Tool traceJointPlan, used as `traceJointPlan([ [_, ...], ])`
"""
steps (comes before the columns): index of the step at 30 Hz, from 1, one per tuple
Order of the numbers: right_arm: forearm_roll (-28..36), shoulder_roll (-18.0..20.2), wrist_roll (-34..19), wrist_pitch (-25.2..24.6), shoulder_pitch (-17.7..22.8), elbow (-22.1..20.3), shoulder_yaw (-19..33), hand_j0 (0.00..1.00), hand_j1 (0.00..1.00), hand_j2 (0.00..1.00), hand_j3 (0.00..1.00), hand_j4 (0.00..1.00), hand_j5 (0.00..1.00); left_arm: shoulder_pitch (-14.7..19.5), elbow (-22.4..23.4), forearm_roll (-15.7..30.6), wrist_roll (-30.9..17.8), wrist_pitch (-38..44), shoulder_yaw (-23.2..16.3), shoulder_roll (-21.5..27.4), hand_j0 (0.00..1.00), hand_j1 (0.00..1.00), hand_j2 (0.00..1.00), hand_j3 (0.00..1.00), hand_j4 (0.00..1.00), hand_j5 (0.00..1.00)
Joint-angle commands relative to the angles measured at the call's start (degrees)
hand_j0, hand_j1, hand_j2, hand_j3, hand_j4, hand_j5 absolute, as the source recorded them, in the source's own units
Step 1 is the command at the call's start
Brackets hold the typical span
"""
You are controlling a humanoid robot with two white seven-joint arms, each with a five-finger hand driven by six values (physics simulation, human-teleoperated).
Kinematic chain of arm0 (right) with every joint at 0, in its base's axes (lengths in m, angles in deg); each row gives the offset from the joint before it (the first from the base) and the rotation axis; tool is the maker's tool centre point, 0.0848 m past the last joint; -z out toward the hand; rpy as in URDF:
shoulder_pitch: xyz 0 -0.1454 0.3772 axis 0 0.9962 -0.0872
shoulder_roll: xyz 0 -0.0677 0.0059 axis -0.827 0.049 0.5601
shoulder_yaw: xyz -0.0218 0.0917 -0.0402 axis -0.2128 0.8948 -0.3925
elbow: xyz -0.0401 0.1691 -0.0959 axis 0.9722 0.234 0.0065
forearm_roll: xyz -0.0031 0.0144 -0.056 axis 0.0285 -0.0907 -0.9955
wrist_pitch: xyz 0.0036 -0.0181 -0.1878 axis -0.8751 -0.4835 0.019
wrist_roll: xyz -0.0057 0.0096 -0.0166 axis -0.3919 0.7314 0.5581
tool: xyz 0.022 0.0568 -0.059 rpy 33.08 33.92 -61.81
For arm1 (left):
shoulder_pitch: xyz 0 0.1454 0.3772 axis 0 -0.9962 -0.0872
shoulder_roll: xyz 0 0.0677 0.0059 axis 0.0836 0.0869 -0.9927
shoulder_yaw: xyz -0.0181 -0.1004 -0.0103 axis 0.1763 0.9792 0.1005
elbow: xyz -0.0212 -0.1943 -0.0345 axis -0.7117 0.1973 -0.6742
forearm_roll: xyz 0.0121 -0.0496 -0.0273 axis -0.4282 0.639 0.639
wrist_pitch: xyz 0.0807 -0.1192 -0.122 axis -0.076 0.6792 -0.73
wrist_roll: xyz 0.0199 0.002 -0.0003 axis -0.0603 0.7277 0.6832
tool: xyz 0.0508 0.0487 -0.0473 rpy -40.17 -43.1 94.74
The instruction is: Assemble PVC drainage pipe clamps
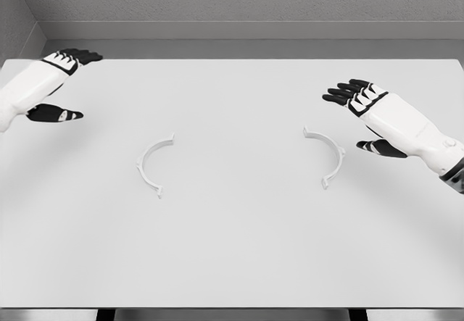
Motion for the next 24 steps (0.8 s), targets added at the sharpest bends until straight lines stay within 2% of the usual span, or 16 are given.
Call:
traceJointPlan([
  [1, 0.27, 0.09, 0.04, -0.11, 0.0, 0.27, 0.02, 1.0, 1.0, 1.0, 1.0, 1.0, 1.0, 0.0, 0.0, 0.46, 0.04, 0.01, -0.29, 0.04, 1.0, 1.0, 1.0, 1.0, 1.0, 1.0],
  [4, 0.27, 0.09, 0.04, -0.02, 0.0, 2.2, 0.11, 1.0, 1.0, 1.0, 1.0, 1.0, 1.0, 0.09, 0.09, 0.46, 0.04, 0.01, -0.29, -0.22, 1.0, 1.0, 1.0, 1.0, 1.0, 1.0],
  [5, 0.09, 0.0, -0.04, -0.11, -1.4, 4.57, -0.33, 1.0, 1.0, 1.0, 1.0, 1.0, 1.0, 0.0, 0.18, 0.55, 0.04, 0.01, -0.29, -0.49, 1.0, 1.0, 1.0, 1.0, 1.0, 1.0],
  [6, -1.83, -1.22, -1.27, -0.11, -5.09, 6.68, -2.78, 1.0, 1.0, 1.0, 1.0, 1.0, 1.0, 0.09, 0.26, 0.46, 0.04, 0.01, -0.29, -0.49, 1.0, 1.0, 1.0, 1.0, 1.0, 1.0],
  [8, -5.53, -4.56, -6.55, 0.07, -9.93, 13.53, -4.11, 1.0, 1.0, 1.0, 1.0, 1.0, 1.0, 0.0, 0.35, 0.46, 0.04, 0.01, -0.29, -0.75, 1.0, 1.0, 1.0, 1.0, 1.0, 1.0],
  [13, -10.81, -5.44, -7.87, 0.59, -14.68, 19.78, -10.44, 1.0, 1.0, 1.0, 1.0, 1.0, 1.0, -0.09, 0.44, 0.63, 0.21, 0.01, -0.38, -3.12, 1.0, 1.0, 1.0, 1.0, 1.0, 1.0],
  [16, -11.51, -5.44, -7.87, 0.33, -14.85, 20.22, -10.18, 1.0, 1.0, 1.0, 1.0, 1.0, 1.0, -0.09, 0.35, 0.55, 0.21, 0.01, -0.47, -4.88, 1.0, 1.0, 1.0, 1.0, 1.0, 1.0],
  [18, -11.6, -5.44, -7.87, 0.24, -15.56, 21.97, -10.18, 1.0, 1.0, 1.0, 1.0, 1.0, 1.0, -0.18, -0.09, 0.63, 0.21, 0.01, -1.52, -4.97, 1.0, 1.0, 1.0, 1.0, 1.0, 1.0],
  [21, -11.6, -5.44, -7.87, 0.33, -15.47, 21.54, -10.62, 1.0, 1.0, 1.0, 1.0, 1.0, 1.0, -0.53, -0.88, 0.81, 0.39, 0.01, -2.23, -5.23, 1.0, 1.0, 1.0, 1.0, 1.0, 1.0],
  [24, -11.51, -5.44, -7.95, 0.42, -15.38, 21.54, -11.5, 1.0, 1.0, 1.0, 1.0, 1.0, 1.0, -4.22, -6.24, 1.16, 0.65, 0.01, -2.23, -4.62, 1.0, 1.0, 1.0, 1.0, 1.0, 1.0],
])
